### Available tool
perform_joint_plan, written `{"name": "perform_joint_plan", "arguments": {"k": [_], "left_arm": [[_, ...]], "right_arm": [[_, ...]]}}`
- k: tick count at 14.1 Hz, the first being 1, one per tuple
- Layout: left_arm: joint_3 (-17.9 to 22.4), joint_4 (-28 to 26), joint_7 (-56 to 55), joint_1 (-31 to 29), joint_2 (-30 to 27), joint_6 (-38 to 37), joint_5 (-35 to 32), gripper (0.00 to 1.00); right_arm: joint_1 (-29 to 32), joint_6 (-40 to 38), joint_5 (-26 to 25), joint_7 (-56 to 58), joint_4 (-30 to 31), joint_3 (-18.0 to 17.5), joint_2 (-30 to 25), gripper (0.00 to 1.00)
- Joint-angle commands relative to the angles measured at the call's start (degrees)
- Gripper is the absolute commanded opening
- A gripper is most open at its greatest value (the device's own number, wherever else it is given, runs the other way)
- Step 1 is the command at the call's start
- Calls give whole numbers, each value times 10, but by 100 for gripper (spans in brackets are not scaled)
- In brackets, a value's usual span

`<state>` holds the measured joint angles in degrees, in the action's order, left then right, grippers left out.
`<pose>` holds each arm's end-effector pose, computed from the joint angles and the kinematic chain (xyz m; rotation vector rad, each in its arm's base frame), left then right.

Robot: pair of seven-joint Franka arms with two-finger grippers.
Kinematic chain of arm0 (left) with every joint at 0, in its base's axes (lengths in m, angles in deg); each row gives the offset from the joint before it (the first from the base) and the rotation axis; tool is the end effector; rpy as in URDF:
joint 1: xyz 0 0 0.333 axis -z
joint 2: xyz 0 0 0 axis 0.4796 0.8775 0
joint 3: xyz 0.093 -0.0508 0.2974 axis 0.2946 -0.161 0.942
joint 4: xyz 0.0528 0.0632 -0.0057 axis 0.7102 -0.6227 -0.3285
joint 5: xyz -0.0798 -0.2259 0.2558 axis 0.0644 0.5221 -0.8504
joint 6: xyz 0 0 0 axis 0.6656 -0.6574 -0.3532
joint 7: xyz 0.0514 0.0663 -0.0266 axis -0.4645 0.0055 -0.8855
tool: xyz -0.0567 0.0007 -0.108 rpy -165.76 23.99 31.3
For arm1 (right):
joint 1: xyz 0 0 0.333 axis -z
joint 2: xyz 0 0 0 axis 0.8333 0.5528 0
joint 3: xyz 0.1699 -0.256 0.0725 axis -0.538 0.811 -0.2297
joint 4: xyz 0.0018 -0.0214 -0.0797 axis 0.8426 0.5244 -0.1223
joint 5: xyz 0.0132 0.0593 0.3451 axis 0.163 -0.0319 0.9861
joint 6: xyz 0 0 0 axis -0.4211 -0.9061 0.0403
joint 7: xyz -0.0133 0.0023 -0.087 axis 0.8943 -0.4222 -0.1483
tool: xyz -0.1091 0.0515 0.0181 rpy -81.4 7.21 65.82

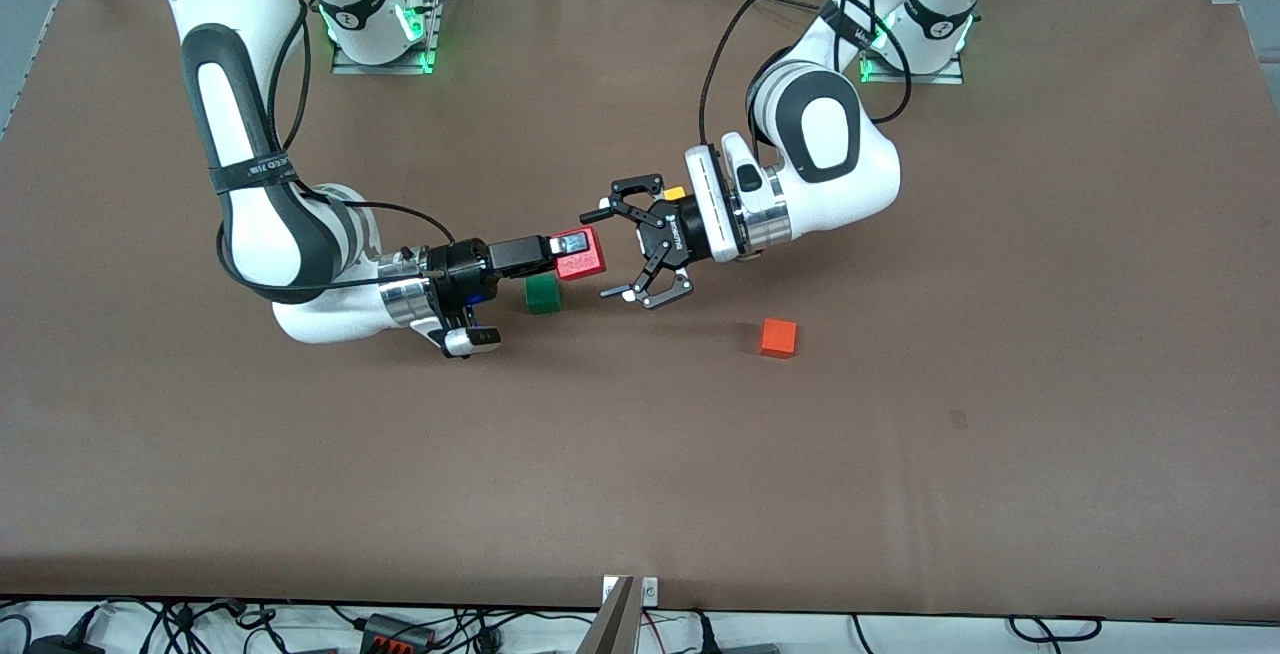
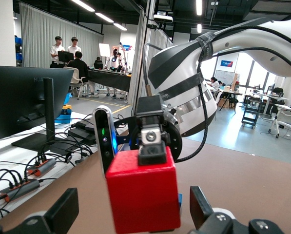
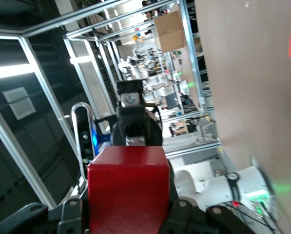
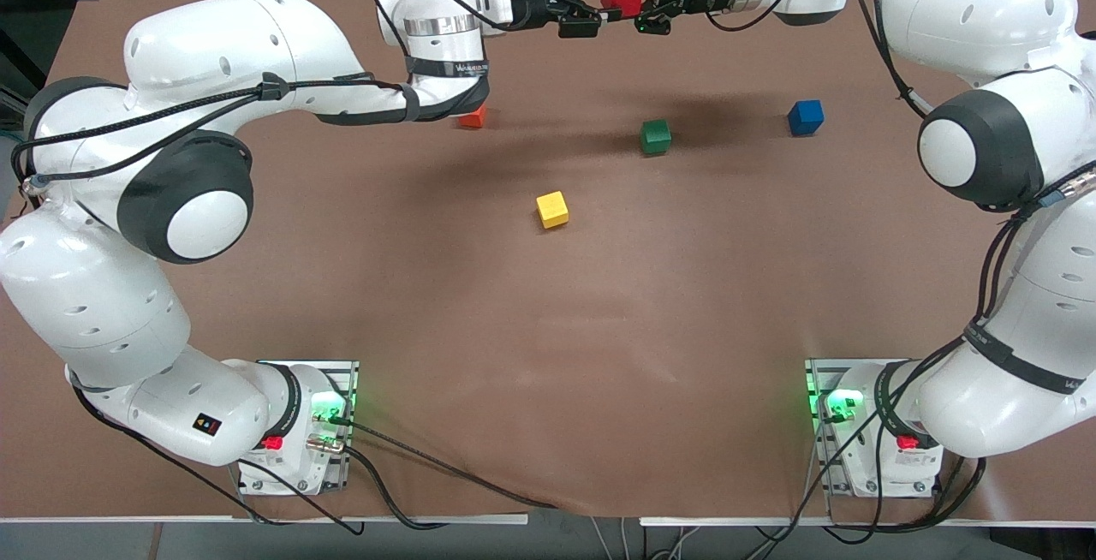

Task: Pass red block to right arm, stack on blue
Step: 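Move the red cube over the blue cube while the left gripper withdraws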

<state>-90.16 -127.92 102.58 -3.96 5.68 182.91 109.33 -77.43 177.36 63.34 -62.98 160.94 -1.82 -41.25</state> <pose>0.5390 -0.3934 0.3938 1.5879 -1.0172 1.2241 0.5870 0.3063 0.3637 -1.5238 -0.0021 0.3936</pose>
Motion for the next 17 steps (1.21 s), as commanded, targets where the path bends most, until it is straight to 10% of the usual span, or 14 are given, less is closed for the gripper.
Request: {"name": "perform_joint_plan", "arguments": {"k": [1, 5, 9, 13, 17], "left_arm": [[-6, -7, 32, -27, -11, -4, -5, 100], [-6, -19, 18, -108, -8, -141, -110, 100], [-4, -16, -60, -185, -8, -254, -304, 100], [-3, -11, -124, -204, -12, -276, -438, 100], [-4, 3, -247, -204, -13, -280, -625, 100]], "right_arm": [[4, 2, -58, -13, -40, 11, 0, 0], [3, 1, -189, -43, -88, 44, -1, 0], [-1, 7, -463, -52, -112, 59, -22, 0], [-1, 9, -739, -61, -102, 59, -32, 0], [-1, 28, -870, -62, -44, 66, -61, 0]]}}
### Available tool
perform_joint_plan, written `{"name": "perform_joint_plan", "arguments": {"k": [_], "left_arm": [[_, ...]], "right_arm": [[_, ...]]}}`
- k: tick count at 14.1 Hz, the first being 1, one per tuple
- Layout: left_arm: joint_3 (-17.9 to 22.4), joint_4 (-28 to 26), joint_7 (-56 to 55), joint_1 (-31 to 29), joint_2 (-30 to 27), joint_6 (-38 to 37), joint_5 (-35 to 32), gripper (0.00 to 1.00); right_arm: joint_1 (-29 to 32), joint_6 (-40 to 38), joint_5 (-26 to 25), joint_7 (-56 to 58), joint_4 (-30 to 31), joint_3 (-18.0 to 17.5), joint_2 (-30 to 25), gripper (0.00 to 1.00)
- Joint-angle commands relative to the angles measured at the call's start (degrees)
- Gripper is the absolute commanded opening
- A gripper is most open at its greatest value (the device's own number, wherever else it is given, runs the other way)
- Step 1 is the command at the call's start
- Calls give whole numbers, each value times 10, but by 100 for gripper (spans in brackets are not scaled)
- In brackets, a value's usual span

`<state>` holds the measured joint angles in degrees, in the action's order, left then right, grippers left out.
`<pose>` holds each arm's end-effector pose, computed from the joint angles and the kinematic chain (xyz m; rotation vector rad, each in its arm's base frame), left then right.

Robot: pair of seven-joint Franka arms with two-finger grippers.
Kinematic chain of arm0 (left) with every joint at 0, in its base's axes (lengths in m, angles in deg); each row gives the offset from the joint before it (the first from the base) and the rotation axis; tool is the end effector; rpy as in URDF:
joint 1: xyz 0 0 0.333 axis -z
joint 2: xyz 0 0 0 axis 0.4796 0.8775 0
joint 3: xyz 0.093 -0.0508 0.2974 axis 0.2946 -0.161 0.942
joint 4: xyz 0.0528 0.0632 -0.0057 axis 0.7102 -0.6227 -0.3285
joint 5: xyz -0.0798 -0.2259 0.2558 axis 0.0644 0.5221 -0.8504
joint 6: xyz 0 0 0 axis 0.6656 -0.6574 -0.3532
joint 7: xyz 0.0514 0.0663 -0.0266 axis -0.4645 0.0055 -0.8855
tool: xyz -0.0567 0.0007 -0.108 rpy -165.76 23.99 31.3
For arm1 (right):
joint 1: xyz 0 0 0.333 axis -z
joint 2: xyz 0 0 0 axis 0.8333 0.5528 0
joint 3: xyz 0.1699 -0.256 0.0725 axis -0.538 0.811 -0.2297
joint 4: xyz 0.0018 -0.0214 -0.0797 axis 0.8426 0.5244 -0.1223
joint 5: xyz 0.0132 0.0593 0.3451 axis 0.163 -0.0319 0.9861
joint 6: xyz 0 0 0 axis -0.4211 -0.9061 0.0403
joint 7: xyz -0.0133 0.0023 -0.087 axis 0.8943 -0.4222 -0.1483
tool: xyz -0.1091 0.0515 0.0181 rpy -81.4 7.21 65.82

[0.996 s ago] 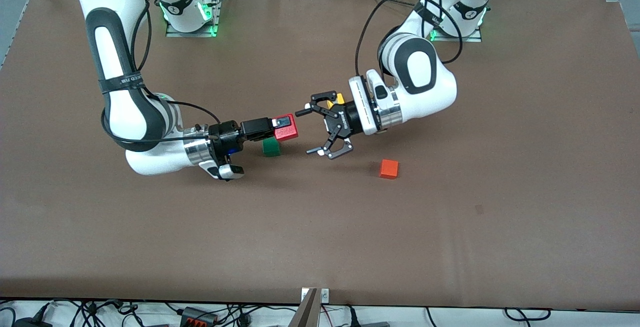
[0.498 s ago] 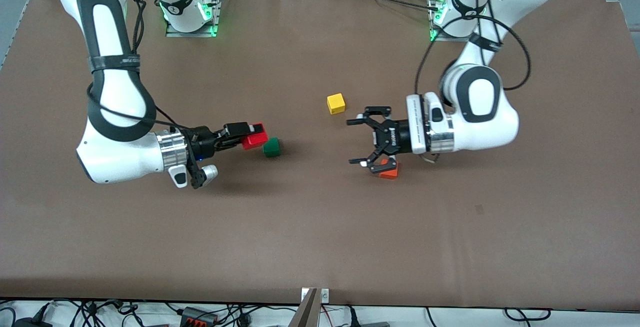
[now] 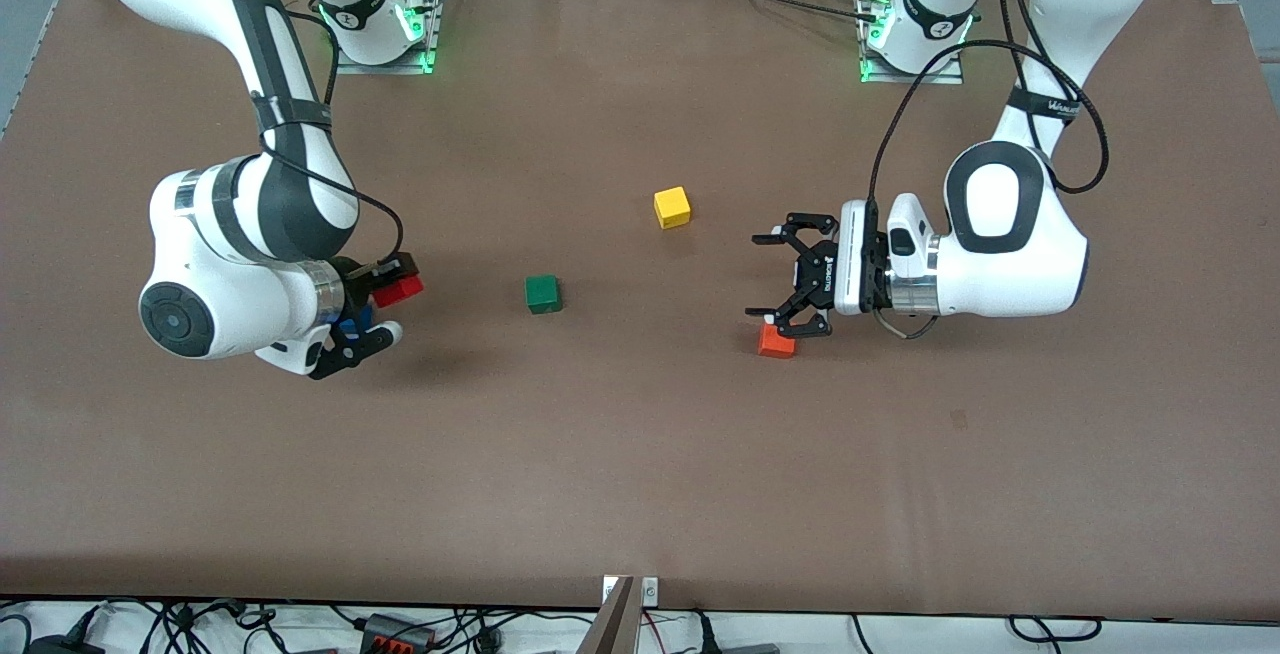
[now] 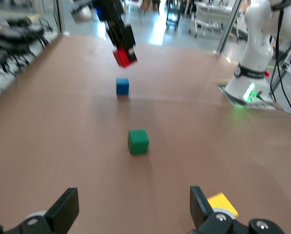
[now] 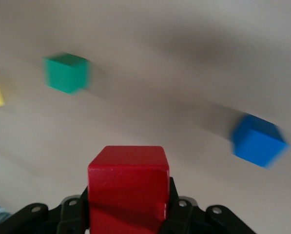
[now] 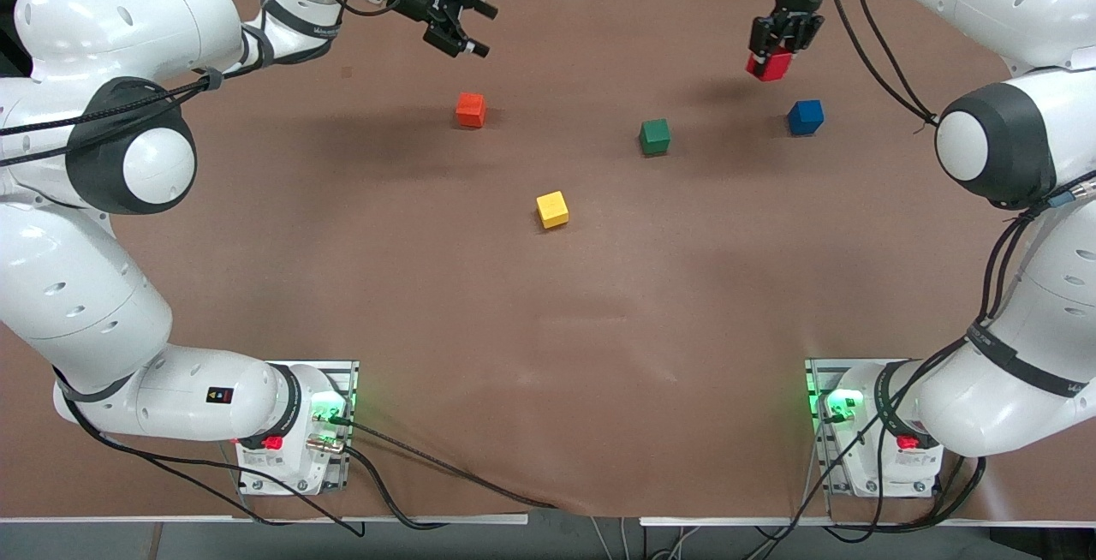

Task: Pass red block to right arm, stack on blue
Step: 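Move the red cube over the blue cube while the left gripper withdraws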

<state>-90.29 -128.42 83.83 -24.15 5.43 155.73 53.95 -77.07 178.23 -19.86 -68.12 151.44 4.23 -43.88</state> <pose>0.5809 -0.2281 0.3701 1.5628 -1.5940 0.6581 0.5970 0.1470 0.3470 -2.8653 -0.6050 0.6215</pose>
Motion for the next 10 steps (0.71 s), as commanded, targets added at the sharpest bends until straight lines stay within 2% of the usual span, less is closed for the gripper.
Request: {"name": "perform_joint_plan", "arguments": {"k": [1, 3, 5, 10], "left_arm": [[-1, 7, -97, -1, -11, -14, -97, 100], [-2, 8, -205, 1, -10, -32, -190, 100], [-4, 8, -307, 5, -8, -33, -297, 100], [-2, 8, -475, 8, -3, -32, -470, 100]], "right_arm": [[-5, 27, -48, -19, 61, 23, -36, 0], [-12, 30, -53, -40, 82, 45, -37, 0], [-17, 58, -96, -86, 111, 46, -50, 0], [-20, 239, -105, -126, 250, 54, -104, 0]]}}
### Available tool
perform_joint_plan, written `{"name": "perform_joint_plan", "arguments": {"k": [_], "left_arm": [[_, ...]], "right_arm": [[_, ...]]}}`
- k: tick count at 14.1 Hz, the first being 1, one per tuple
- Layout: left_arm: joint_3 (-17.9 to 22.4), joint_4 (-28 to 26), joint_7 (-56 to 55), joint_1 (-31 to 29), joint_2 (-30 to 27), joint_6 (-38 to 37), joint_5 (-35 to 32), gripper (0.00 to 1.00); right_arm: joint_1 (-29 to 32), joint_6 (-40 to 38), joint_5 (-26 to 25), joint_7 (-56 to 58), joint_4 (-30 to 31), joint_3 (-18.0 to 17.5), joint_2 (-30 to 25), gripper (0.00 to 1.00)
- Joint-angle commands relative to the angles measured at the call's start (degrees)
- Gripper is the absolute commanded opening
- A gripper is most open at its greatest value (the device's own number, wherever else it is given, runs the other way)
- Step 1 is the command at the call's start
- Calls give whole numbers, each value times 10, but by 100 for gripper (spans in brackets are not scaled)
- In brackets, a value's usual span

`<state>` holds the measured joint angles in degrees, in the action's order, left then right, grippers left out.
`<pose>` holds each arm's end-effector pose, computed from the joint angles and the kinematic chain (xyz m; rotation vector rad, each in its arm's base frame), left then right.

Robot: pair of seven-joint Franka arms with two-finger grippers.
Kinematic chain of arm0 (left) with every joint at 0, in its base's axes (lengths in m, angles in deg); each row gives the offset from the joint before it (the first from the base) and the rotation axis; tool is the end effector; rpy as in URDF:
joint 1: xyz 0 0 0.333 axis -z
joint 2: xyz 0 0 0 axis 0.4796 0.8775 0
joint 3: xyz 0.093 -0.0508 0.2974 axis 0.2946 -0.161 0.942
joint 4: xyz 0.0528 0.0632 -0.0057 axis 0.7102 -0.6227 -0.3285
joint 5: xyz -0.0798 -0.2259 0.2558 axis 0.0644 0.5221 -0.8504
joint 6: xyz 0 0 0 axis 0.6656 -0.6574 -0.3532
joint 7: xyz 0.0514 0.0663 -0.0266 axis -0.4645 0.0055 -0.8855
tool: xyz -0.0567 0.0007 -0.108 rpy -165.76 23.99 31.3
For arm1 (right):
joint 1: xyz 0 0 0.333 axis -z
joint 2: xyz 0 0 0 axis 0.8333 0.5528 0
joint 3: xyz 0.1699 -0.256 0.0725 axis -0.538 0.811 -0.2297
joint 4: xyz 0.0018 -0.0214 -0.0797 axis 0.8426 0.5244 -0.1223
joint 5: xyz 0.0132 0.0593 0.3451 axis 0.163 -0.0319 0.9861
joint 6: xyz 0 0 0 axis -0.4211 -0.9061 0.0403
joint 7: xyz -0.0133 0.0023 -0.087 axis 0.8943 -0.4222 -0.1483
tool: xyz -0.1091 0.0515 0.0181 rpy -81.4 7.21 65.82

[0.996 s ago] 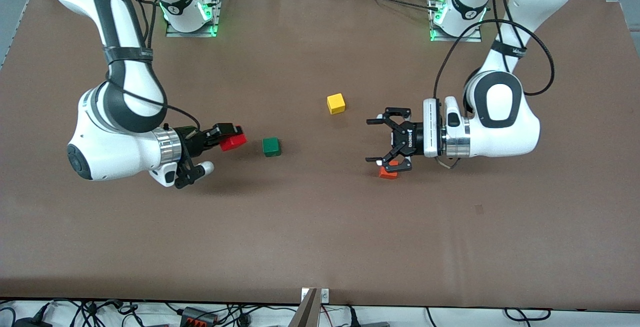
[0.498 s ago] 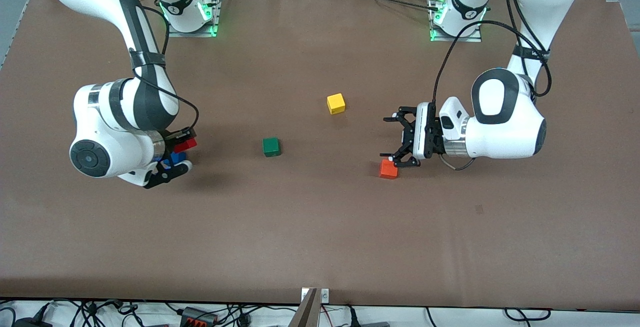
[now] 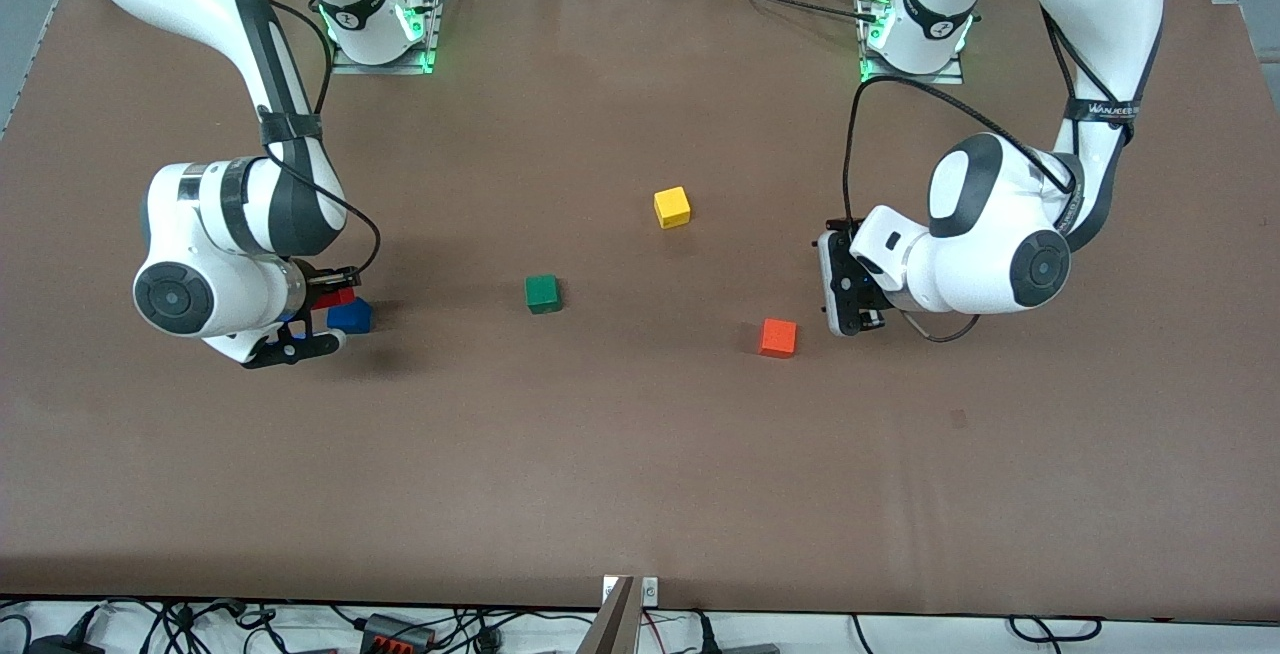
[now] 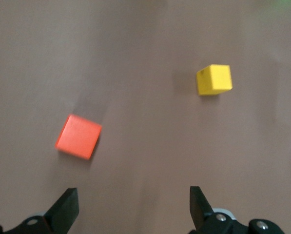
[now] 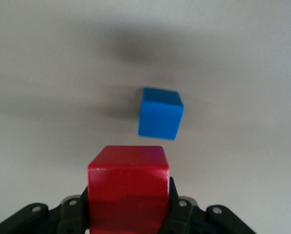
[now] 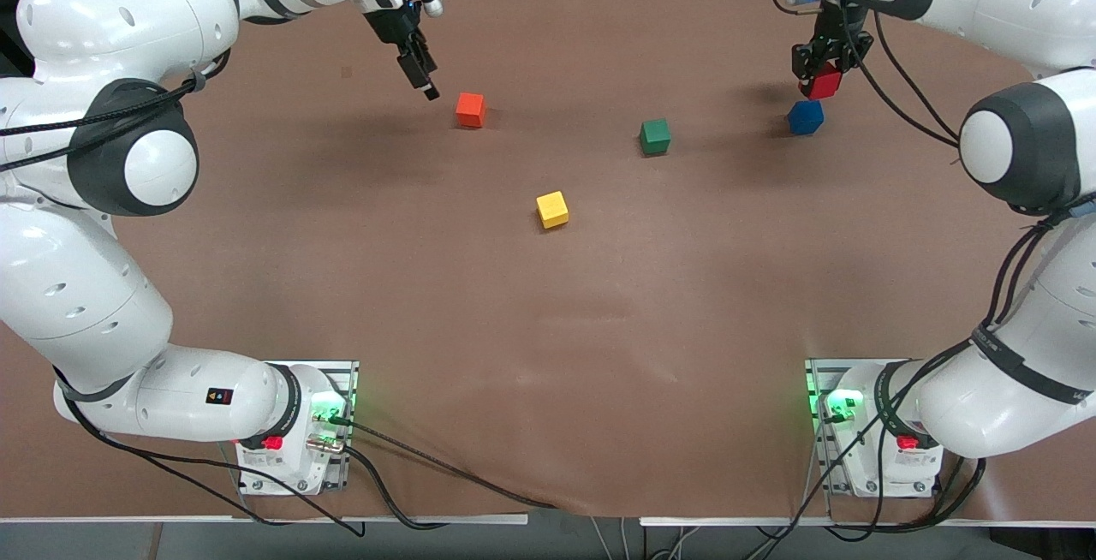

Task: Pass red block to right arm, stack on blue
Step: 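Lower the red cube onto the blue cube while the left gripper retracts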

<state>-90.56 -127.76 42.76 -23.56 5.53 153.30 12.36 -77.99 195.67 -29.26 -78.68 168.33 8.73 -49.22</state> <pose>0.5688 -0.1909 0.3393 2.1991 -1.6322 -0.0962 0.5818 0.0784 0.3077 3.0263 0.2836 -0.4870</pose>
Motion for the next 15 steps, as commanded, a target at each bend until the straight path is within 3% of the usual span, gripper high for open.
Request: {"name": "perform_joint_plan", "arguments": {"k": [1, 3, 7, 11, 15], "left_arm": [[0, 0, -105, 1, -4, -9, -85, 100], [1, 1, -182, 0, -4, -27, -157, 100], [3, 10, -390, 0, -12, -86, -261, 100], [0, 120, -659, 0, -13, -247, -273, 100], [3, 226, -695, -17, -17, -320, -267, 100]], "right_arm": [[-10, 104, -11, -21, 111, 9, -61, 0], [-7, 177, -11, -21, 155, 10, -74, 0], [-3, 214, -11, -34, 160, 12, -71, 0], [-3, 243, -11, -50, 163, 18, -61, 0], [-9, 261, -10, -93, 169, 16, -49, 0]]}}
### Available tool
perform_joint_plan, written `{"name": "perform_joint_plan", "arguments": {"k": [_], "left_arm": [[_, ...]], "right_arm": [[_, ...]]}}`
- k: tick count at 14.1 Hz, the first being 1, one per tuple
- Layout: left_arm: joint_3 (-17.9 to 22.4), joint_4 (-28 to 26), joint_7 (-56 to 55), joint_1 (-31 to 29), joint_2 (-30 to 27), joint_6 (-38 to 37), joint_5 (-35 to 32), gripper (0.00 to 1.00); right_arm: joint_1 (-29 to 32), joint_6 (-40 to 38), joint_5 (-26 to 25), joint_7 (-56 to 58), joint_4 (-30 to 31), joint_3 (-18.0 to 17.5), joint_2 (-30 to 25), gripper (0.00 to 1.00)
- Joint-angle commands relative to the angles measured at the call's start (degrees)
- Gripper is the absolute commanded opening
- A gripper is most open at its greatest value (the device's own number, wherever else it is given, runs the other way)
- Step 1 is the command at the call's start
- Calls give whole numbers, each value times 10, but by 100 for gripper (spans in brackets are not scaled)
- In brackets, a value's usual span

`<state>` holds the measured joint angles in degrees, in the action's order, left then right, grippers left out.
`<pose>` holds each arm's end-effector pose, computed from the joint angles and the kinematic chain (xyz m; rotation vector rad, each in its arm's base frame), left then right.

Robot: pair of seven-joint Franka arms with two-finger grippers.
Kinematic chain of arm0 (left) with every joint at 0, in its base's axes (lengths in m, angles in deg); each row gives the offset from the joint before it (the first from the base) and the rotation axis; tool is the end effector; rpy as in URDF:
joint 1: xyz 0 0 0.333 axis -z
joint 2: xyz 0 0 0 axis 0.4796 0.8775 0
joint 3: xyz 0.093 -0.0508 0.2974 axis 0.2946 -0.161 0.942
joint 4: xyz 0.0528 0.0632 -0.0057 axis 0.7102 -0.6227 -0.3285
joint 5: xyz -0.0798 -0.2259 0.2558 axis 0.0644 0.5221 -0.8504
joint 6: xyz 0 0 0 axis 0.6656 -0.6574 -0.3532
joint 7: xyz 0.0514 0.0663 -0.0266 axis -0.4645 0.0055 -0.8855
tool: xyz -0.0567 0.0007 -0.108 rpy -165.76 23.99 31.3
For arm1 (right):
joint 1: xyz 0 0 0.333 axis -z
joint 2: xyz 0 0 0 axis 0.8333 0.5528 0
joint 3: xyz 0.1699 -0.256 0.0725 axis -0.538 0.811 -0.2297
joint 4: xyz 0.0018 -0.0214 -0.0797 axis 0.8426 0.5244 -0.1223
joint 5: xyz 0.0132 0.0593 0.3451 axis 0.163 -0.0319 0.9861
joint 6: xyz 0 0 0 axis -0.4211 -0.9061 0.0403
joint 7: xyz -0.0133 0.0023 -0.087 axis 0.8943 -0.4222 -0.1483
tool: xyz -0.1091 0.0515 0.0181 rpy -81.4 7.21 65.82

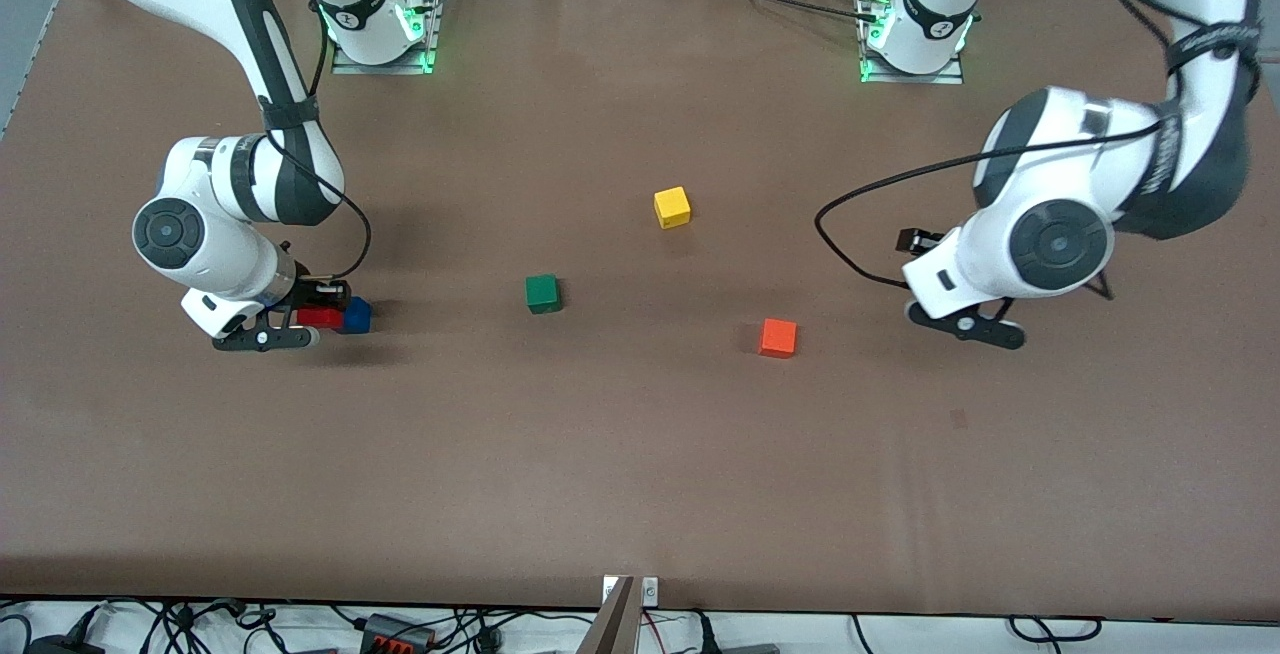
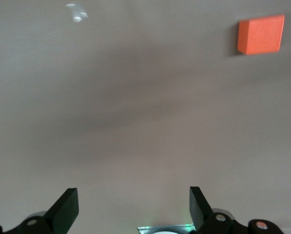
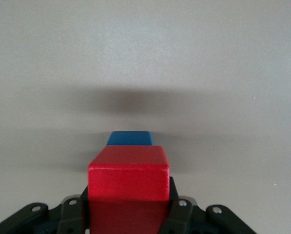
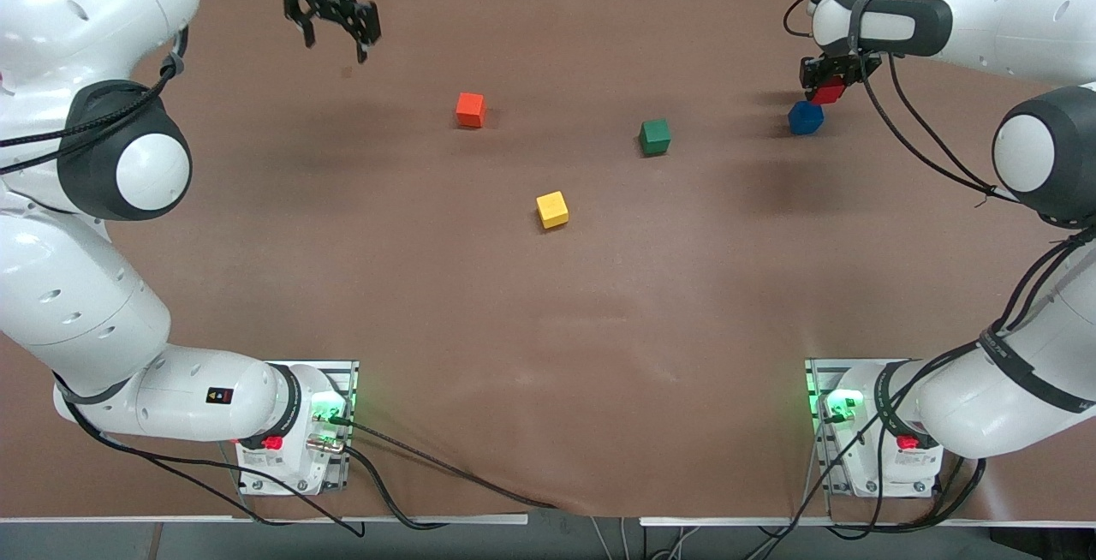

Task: Pass red block to right arm, stack on blue
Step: 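Lower the red cube onto the blue cube while the left gripper retracts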

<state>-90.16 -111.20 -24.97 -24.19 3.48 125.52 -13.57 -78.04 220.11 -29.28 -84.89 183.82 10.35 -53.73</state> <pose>0.5723 -0.1257 0.4449 -2.9183 0.3218 0.5292 0.5670 0.0494 0.2796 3.0690 0.0643 -0.1212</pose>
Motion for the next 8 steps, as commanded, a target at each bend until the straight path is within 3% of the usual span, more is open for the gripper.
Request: {"name": "perform_joint_plan", "arguments": {"k": [1, 4, 7, 8], "left_arm": [[1, 88, -21, -13, 4, -46, -9, 100], [20, 94, -17, -31, -38, 11, 4, 100], [110, -32, 4, -8, -145, 92, 89, 100], [123, -78, 24, -1, -183, 121, 95, 100]], "right_arm": [[-15, 18, -10, -47, 21, 0, -5, 0], [-23, 54, -10, -54, 43, 0, -3, 0], [-23, 78, -10, -54, 63, 0, -3, 0], [-23, 74, -10, -54, 64, 0, -5, 0]]}}
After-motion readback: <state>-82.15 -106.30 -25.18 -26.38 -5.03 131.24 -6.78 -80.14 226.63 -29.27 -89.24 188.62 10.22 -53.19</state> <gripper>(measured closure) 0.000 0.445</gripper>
